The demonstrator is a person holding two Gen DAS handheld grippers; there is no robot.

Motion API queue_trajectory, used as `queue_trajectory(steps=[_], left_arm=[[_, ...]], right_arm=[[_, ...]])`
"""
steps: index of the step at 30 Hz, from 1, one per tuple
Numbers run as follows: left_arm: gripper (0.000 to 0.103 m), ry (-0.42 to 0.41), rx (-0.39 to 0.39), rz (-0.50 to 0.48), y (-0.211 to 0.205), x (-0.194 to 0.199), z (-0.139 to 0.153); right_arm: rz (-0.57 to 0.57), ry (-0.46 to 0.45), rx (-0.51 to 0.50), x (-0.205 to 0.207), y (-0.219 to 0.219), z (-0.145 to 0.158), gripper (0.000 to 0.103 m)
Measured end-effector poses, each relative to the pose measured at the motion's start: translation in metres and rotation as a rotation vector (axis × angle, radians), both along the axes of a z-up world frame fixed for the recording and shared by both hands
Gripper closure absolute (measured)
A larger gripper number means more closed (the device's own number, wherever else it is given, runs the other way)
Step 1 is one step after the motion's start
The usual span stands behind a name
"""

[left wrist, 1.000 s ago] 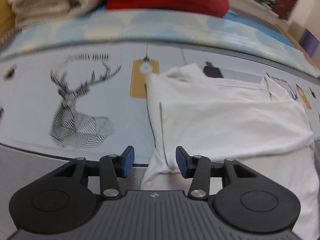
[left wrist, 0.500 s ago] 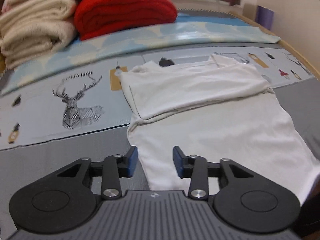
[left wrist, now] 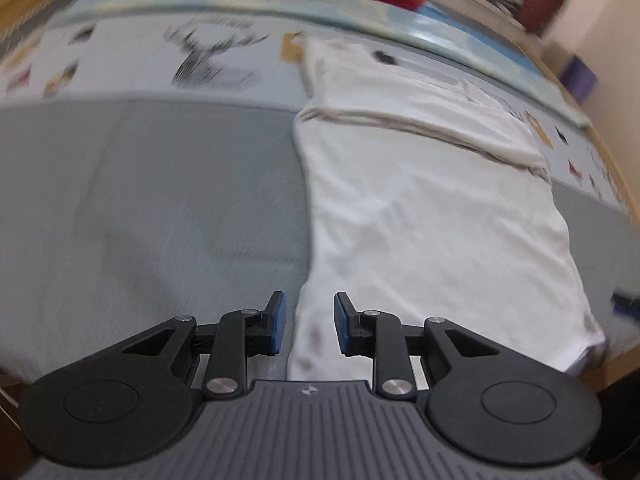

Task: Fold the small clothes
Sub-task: 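Move both tools to the shirt hem and close them on it, then lift the hem with both tools and fold it over toward the collar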

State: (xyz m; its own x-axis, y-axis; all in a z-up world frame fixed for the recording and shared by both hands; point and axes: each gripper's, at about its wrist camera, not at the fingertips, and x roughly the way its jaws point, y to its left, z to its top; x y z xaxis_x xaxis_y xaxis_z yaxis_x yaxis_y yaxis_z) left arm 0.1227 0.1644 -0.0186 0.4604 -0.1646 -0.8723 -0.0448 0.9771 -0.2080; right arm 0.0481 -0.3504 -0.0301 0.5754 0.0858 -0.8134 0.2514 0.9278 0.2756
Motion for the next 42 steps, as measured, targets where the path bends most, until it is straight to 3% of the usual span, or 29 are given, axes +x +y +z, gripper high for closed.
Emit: queue_trajectory(steps=[3, 7, 19, 22, 23, 24, 26, 33, 36, 42], left_arm=[[0.074, 0.114, -0.024, 0.057, 0.005, 0.001, -0.022], [0.073, 0.133, 0.000, 0.005, -0.005, 0.001, -0.028], [0.073, 0.201, 0.072, -0.022, -0.018, 0.008, -0.042], [0.073, 0.198, 0.080, -0.030, -0.020, 0.008, -0.042], [0.077, 0.196, 0.083, -0.038, -0.022, 0.008, -0.043], [0.087, 0.195, 0.082, -0.051, -0.025, 0.008, -0.043], [0.095, 0.190, 0.085, -0.079, -0.032, 0.009, -0.044], [0.093, 0.166, 0.084, -0.063, -0.030, 0.002, -0.037], [0.086, 0.196, 0.102, -0.076, -0.033, 0.004, -0.044], [0.086, 0.196, 0.109, -0.073, -0.033, 0.006, -0.046]], right_arm=[[-0.003, 0.075, 0.008, 0.003, 0.000, -0.016, 0.054], [0.021, 0.143, -0.057, 0.005, 0.007, -0.030, 0.054], [0.063, 0.243, -0.094, -0.001, 0.000, -0.050, 0.054], [0.087, 0.244, -0.099, -0.001, 0.004, -0.050, 0.070], [0.096, 0.244, -0.100, 0.000, 0.005, -0.050, 0.079], [0.103, 0.246, -0.105, 0.001, 0.007, -0.050, 0.090], [0.116, 0.243, -0.103, 0.002, 0.009, -0.050, 0.095], [0.115, 0.200, -0.081, 0.002, 0.009, -0.040, 0.096], [0.095, 0.231, -0.079, 0.004, 0.006, -0.046, 0.092], [0.125, 0.258, -0.107, 0.006, 0.011, -0.050, 0.091]])
